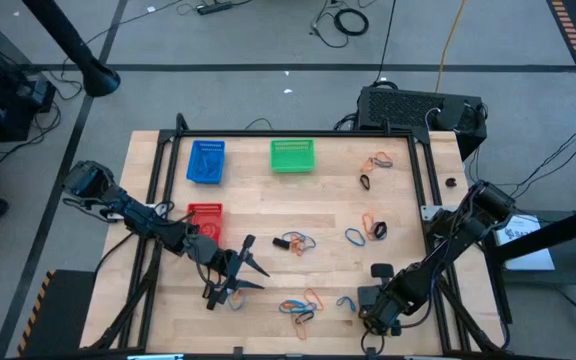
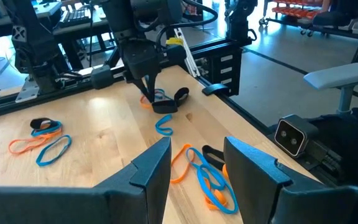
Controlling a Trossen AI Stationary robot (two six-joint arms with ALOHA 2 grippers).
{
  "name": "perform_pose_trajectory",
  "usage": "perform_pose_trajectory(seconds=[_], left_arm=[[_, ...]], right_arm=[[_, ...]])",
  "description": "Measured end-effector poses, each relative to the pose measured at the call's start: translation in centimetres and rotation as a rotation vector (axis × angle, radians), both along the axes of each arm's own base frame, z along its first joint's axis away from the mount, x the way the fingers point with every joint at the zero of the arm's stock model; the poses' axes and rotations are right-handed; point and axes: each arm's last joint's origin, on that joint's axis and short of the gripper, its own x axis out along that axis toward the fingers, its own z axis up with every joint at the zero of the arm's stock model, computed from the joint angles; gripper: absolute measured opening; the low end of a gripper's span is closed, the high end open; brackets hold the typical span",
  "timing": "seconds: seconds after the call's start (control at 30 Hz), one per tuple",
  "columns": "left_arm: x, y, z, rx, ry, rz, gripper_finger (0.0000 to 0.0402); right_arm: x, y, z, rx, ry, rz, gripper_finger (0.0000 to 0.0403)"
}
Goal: Sort rubber bands into baskets
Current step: Put the blue rubber band into the blue bin
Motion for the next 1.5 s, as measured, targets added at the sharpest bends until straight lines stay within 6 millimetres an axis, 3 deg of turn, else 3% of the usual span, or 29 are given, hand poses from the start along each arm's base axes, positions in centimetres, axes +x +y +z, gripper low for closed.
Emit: perform_pose_trajectory(seconds=[0.33, 0.6, 0.83, 1.03, 1.23, 1.5], left_arm=[[0.5, -0.3, -0.7, -0.005, -0.009, -0.002, 0.0157], [3.6, -0.8, -3.3, -0.197, -0.103, 0.099, 0.0157], [8.4, -0.1, -5.3, -0.527, 0.010, 0.289, 0.0157], [10.8, 2.2, -6.0, -0.769, 0.104, 0.307, 0.0157], [11.3, 3.4, -5.9, -0.818, 0.133, 0.266, 0.0157], [11.3, 3.4, -6.0, -0.817, 0.140, 0.269, 0.0157]], right_arm=[[1.2, 0.4, 4.6, -0.072, 0.037, -0.017, 0.0001], [3.5, 0.4, 7.5, -0.257, -0.285, -0.034, 0.0000], [5.9, -1.2, 8.0, -0.346, -0.446, -0.096, 0.0000], [7.4, -2.1, 8.3, -0.357, -0.493, -0.038, 0.0000], [8.4, -3.0, 8.4, -0.375, -0.509, 0.004, 0.0000], [9.5, -4.5, 8.5, -0.401, -0.515, 0.011, 0.0000]])
